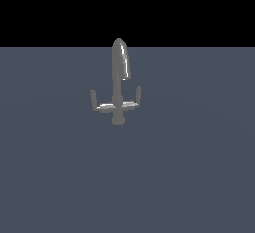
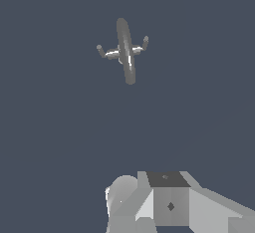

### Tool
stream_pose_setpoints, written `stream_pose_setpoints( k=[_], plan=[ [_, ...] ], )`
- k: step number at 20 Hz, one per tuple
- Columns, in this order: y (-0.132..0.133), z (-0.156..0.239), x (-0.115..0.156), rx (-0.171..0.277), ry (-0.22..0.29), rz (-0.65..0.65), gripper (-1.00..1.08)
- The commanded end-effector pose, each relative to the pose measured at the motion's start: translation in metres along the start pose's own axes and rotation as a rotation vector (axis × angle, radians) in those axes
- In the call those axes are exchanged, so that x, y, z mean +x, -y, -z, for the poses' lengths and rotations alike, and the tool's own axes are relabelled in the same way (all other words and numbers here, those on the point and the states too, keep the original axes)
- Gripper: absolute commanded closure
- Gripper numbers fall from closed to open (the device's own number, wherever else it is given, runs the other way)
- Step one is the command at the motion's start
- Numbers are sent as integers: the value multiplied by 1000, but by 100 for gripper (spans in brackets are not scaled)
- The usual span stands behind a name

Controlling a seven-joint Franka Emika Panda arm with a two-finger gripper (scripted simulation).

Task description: Turn on the faucet by rotating a designated handle.

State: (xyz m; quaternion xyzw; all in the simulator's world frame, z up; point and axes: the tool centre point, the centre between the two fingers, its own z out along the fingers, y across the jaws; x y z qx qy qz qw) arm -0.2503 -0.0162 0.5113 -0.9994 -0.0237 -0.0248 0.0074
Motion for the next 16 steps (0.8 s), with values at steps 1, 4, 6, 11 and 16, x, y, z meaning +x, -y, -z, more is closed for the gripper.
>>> stream_pose_setpoints(
  k=[1,4,6,11,16],
  plan=[
    [-1,-3,4,-20,21,45,108],
    [-3,-7,10,-50,54,115,108],
    [-5,-10,15,-72,81,169,108],
    [-8,-19,29,-129,159,323,108],
    [-11,-29,44,-177,245,479,108]
  ],
)
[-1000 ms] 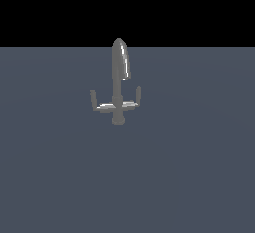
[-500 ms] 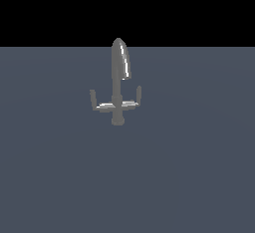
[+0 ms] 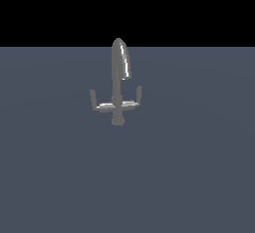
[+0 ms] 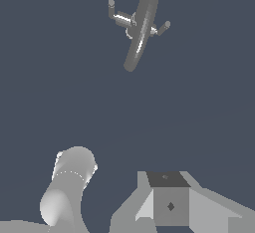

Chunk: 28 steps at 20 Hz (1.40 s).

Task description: Turn on the faucet by rotating a designated handle.

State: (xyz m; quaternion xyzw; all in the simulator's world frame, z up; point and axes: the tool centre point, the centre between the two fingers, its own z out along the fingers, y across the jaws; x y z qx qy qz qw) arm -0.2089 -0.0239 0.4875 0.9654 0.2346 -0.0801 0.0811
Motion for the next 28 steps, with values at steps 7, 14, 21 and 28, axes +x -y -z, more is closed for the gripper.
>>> stream_pose_setpoints(
  k=[7,14,21,28],
  plan=[
    [-12,-12,26,-65,147,272,108],
    [-21,-23,50,-100,274,496,108],
    [-27,-34,76,-117,406,718,108],
    [-31,-46,103,-117,542,937,108]
  ],
)
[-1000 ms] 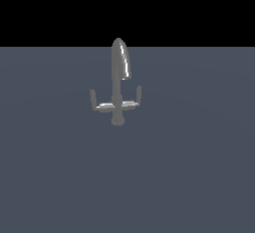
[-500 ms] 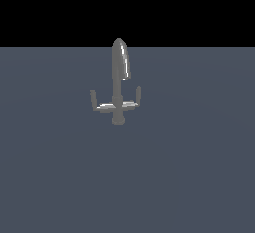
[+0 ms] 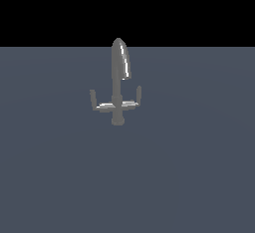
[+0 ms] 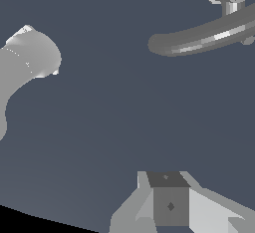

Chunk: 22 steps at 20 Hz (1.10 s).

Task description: Turn on the faucet by rotating a designated handle.

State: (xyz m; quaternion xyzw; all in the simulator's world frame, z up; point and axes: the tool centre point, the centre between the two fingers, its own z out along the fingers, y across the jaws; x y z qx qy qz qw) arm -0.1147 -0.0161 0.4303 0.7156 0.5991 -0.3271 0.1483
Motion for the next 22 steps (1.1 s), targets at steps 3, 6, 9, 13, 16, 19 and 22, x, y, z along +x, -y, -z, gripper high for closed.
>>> stream_pose_setpoints(
  k=[3,6,9,13,16,19,22],
  plan=[
    [-16,-1,12,6,78,147,108],
    [-27,-2,21,13,129,244,108],
    [-37,-2,30,23,180,340,108],
    [-51,-3,44,40,246,468,108],
    [-61,-4,55,56,295,563,108],
    [-70,-5,67,75,343,656,108],
    [-80,-6,79,97,390,749,108]
  ],
)
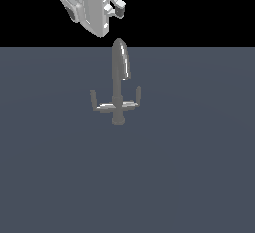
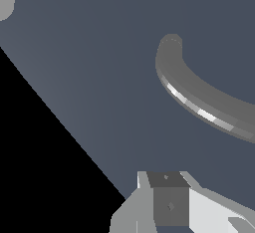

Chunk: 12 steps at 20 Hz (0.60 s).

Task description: Turn on the faucet by rotating a designated handle.

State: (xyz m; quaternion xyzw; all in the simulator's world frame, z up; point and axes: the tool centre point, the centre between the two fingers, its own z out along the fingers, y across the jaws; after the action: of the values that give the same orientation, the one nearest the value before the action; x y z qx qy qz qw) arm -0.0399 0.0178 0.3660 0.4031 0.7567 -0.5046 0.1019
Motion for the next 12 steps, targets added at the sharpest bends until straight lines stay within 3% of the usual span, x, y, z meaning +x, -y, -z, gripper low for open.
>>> stream_pose_setpoints(
  k=[1,12],
  plan=[
    [-13,2,2,18,37,81,108],
    [-68,13,20,114,184,422,108]
  ],
)
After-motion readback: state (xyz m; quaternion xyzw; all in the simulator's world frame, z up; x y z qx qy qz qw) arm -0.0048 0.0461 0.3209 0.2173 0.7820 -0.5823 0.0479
